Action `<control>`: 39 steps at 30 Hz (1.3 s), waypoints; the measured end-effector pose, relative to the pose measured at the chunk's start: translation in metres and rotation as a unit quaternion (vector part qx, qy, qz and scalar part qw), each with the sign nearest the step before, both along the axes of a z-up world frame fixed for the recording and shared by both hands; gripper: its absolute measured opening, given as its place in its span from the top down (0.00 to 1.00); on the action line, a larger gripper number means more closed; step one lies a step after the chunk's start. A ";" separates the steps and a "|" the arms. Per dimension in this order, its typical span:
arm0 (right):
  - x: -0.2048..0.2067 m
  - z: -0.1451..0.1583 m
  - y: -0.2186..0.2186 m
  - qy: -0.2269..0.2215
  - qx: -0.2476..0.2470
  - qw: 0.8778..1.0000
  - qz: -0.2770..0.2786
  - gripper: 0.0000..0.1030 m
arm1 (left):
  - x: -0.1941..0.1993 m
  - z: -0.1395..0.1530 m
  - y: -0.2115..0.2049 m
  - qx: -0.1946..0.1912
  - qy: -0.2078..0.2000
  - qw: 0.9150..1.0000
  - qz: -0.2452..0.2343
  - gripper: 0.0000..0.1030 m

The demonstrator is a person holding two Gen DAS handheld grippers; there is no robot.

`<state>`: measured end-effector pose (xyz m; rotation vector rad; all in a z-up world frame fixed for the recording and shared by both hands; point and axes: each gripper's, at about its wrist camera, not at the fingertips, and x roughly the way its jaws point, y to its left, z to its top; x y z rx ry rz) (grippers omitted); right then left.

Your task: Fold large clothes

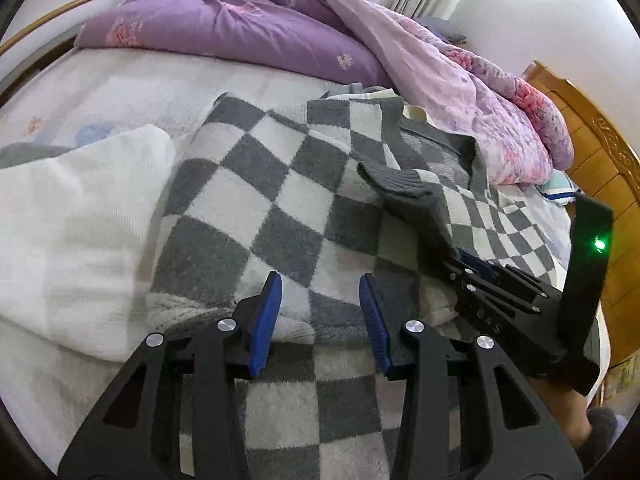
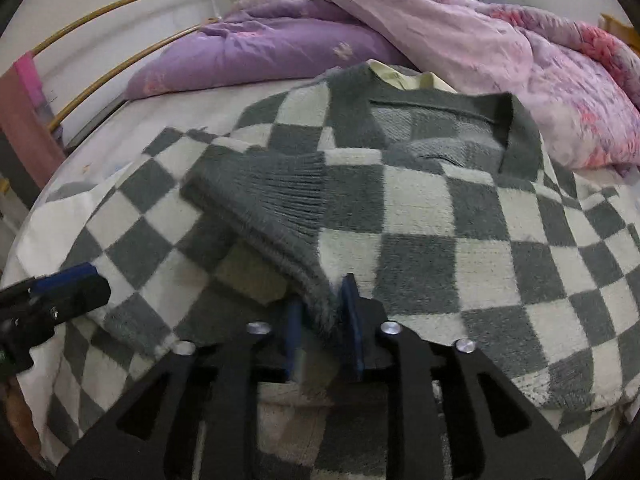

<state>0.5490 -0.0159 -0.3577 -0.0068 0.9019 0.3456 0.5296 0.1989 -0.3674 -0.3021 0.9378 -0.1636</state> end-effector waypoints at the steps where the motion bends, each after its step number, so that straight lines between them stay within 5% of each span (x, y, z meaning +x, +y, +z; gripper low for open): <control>1: -0.001 0.003 -0.006 0.004 0.016 1.000 0.001 0.70 | -0.001 0.001 0.000 0.006 -0.001 1.000 0.001 0.60; 8: -0.018 0.042 -0.053 0.007 0.161 0.987 0.023 0.60 | 0.008 0.017 -0.021 0.000 -0.023 1.000 -0.007 0.56; 13: -0.019 0.059 -0.111 -0.006 0.147 0.988 -0.037 0.62 | 0.029 0.022 -0.060 0.008 -0.026 0.999 -0.023 0.52; 16: -0.011 0.052 -0.168 0.010 0.132 0.986 -0.098 0.73 | 0.049 0.012 -0.087 0.009 -0.008 0.999 -0.042 0.52; 19: -0.005 0.038 -0.223 0.027 0.103 0.982 -0.153 0.74 | 0.066 -0.006 -0.100 0.019 0.027 0.998 -0.045 0.40; 22: -0.004 0.016 -0.256 0.054 0.095 0.976 -0.186 0.75 | 0.078 -0.024 -0.102 0.020 0.047 0.998 -0.040 0.40; 25: 0.000 -0.015 -0.272 0.091 0.107 0.970 -0.199 0.99 | 0.083 -0.033 -0.097 0.001 0.055 0.998 -0.025 0.40; 26: 0.000 -0.019 -0.275 0.091 0.112 0.969 -0.202 1.00 | 0.084 -0.035 -0.096 -0.003 0.057 0.998 -0.021 0.40; 30: 0.005 -0.020 -0.275 0.110 0.121 0.966 -0.200 1.00 | 0.085 -0.034 -0.102 0.022 0.055 0.998 -0.031 0.40; 36: 0.028 0.019 -0.270 0.092 0.108 0.975 -0.173 0.90 | 0.088 0.000 -0.075 -0.006 0.027 0.999 -0.037 0.40; 39: 0.048 0.028 -0.274 0.083 0.104 0.975 -0.177 0.70 | 0.100 0.021 -0.044 0.016 0.015 1.000 -0.015 0.36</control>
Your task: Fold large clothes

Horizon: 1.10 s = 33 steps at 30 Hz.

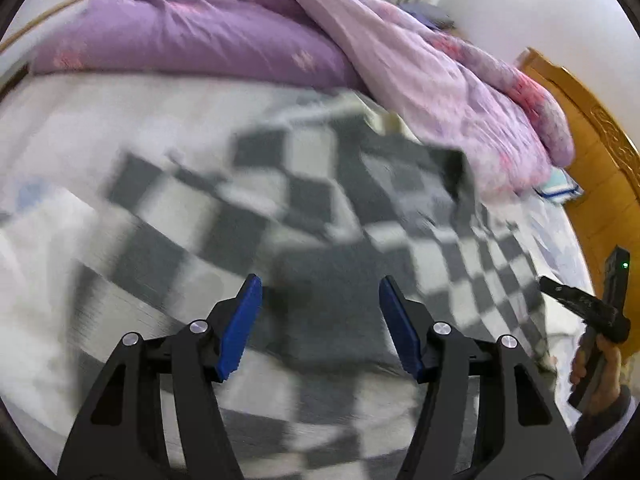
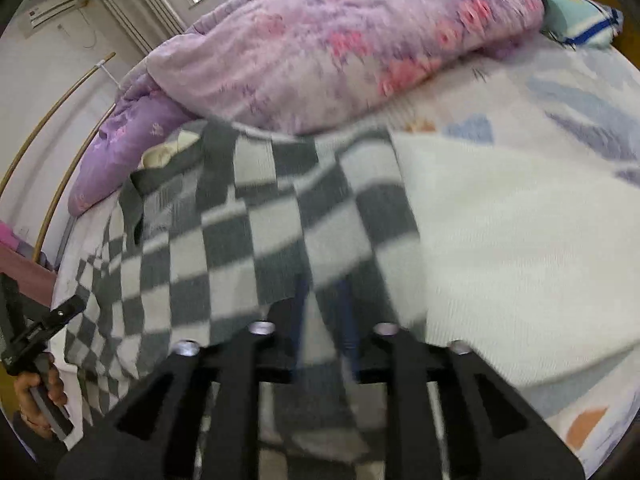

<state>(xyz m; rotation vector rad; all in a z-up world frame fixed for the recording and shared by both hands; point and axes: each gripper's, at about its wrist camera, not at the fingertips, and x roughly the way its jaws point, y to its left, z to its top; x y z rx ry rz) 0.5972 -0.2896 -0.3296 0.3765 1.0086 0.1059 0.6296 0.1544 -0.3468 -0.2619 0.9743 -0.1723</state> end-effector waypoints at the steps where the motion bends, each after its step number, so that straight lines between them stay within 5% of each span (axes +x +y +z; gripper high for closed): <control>1: 0.006 0.000 -0.001 0.002 -0.003 1.000 -0.003 0.67 | 0.005 0.004 0.011 0.011 0.000 1.000 0.012 0.34; 10: 0.055 -0.008 -0.037 0.012 0.024 0.997 -0.067 0.55 | 0.053 0.003 0.095 0.061 0.025 0.990 0.125 0.34; 20: 0.094 -0.026 -0.044 0.045 -0.001 0.997 -0.067 0.54 | 0.092 -0.036 0.089 0.107 0.049 0.987 0.105 0.34; 25: 0.102 -0.033 -0.045 0.044 0.009 0.997 -0.068 0.54 | 0.104 -0.046 0.095 0.095 0.058 0.988 0.110 0.34; 33: 0.113 -0.054 -0.036 0.059 0.026 0.996 -0.062 0.57 | 0.110 -0.052 0.092 0.096 0.069 0.988 0.095 0.48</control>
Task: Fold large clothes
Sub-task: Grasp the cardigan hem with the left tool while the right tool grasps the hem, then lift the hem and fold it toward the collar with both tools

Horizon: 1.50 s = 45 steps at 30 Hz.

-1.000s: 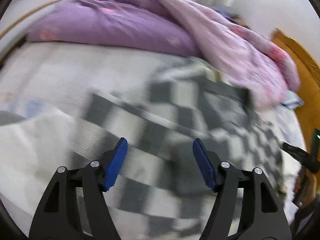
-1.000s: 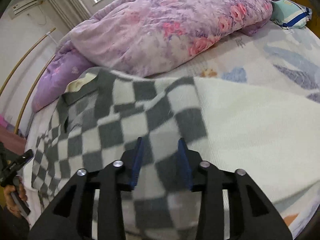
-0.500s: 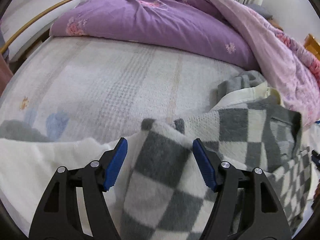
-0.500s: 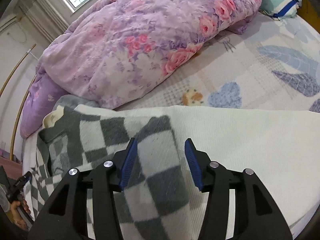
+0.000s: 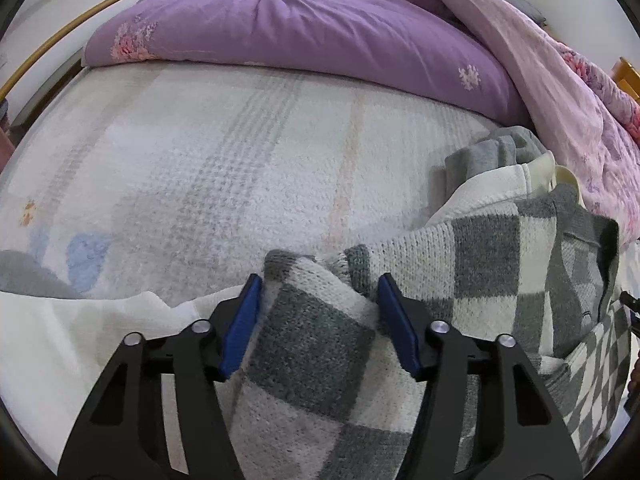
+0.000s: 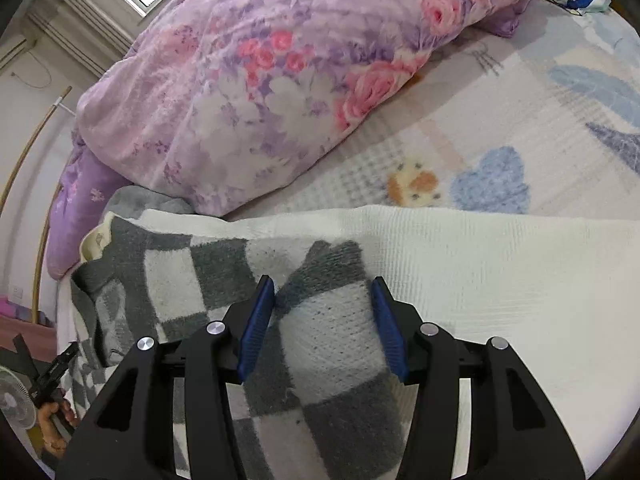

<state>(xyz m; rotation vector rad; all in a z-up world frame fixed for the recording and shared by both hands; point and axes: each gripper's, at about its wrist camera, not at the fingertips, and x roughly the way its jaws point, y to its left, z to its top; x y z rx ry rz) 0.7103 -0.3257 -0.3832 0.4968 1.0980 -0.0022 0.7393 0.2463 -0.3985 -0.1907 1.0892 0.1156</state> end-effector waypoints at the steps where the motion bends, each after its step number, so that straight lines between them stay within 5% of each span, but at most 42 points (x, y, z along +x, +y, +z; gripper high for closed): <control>1: 0.000 -0.003 0.001 0.005 -0.008 1.000 -0.001 0.65 | 0.000 -0.001 0.001 -0.006 0.001 1.000 0.000 0.52; 3: -0.004 -0.004 0.002 -0.006 -0.008 1.000 -0.004 0.73 | 0.000 -0.002 0.002 0.001 0.003 1.000 0.003 0.78; 5: -0.010 0.005 0.005 -0.032 -0.016 0.999 0.000 0.76 | -0.004 0.004 0.000 0.009 -0.007 1.000 -0.005 0.83; 8: -0.025 0.025 0.007 -0.072 -0.014 0.997 -0.002 0.78 | -0.017 0.025 -0.005 0.018 -0.045 0.999 -0.018 0.85; 18: -0.104 0.129 0.022 -0.179 0.022 0.983 0.033 0.79 | -0.100 0.118 -0.014 -0.041 -0.149 0.987 -0.040 0.86; 23: -0.169 0.174 0.031 -0.205 0.015 0.977 0.060 0.79 | -0.180 0.161 -0.019 -0.048 -0.189 0.980 -0.048 0.87; 29: -0.259 0.198 0.017 -0.209 0.016 0.976 0.068 0.79 | -0.278 0.180 -0.006 -0.055 -0.193 0.978 -0.050 0.87; 36: -0.359 0.173 -0.002 -0.184 0.033 0.981 0.061 0.79 | -0.395 0.148 0.008 -0.088 -0.174 0.980 -0.037 0.87; 45: -0.456 0.086 -0.022 -0.109 0.033 0.993 0.023 0.79 | -0.500 0.036 0.018 -0.146 -0.098 0.984 0.030 0.86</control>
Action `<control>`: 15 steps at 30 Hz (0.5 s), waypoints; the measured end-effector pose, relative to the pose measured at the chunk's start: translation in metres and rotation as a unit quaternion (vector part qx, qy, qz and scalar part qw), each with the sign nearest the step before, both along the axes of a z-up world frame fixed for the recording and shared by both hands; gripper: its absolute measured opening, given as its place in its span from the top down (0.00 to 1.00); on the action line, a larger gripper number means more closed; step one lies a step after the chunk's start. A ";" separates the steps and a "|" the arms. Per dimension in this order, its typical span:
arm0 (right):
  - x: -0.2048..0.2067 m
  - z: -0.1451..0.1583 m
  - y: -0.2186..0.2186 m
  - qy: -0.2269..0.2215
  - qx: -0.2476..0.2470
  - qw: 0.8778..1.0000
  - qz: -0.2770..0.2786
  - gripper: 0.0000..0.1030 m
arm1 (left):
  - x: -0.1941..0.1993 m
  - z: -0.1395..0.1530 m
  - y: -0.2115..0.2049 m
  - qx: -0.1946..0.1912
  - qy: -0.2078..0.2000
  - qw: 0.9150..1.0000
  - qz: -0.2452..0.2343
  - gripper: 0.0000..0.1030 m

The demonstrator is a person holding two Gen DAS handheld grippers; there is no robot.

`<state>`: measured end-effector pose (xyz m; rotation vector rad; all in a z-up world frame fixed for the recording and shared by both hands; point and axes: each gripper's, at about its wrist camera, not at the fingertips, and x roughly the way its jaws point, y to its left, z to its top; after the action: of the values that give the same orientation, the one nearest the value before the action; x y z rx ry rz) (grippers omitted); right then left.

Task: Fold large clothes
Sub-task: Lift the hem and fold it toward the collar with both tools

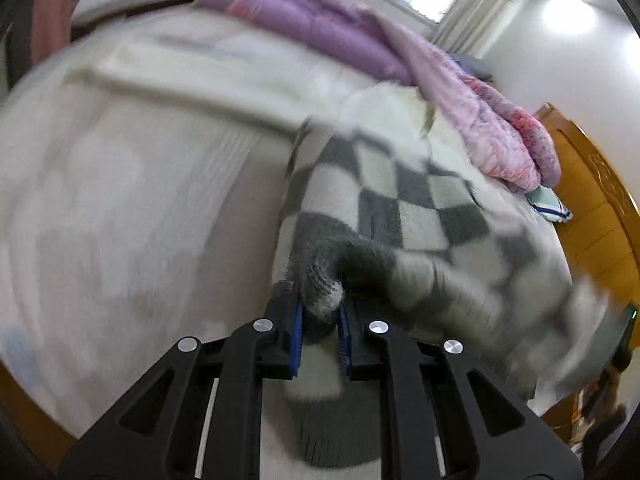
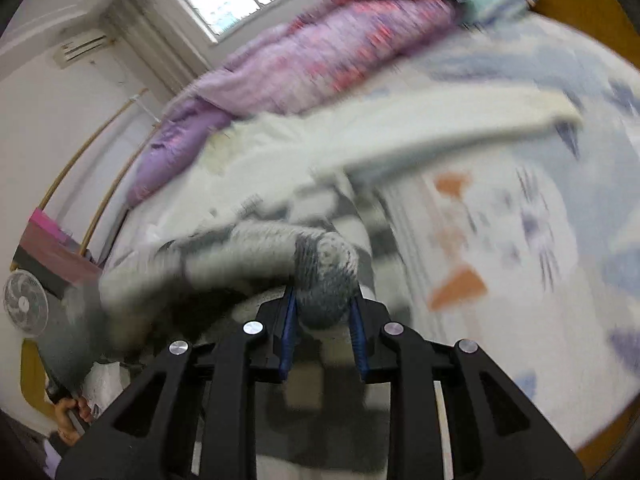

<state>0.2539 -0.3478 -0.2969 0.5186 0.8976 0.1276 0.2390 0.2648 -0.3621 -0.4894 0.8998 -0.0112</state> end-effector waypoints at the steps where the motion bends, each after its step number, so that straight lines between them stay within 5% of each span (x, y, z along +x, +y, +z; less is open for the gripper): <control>1: -0.004 -0.005 -0.002 0.003 0.004 1.000 -0.004 0.79 | -0.009 -0.006 0.000 -0.006 0.001 1.000 0.007 0.86; 12: -0.035 -0.040 0.004 0.056 -0.037 0.998 0.018 0.78 | -0.024 -0.007 -0.001 -0.008 0.007 1.000 -0.002 0.82; 15: -0.047 -0.035 0.002 0.061 -0.051 0.997 0.022 0.77 | -0.026 0.002 -0.004 0.004 0.010 1.000 -0.018 0.58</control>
<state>0.2071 -0.3456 -0.3316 0.4151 1.0292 0.0902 0.2132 0.2608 -0.3600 -0.4659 0.9281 -0.0353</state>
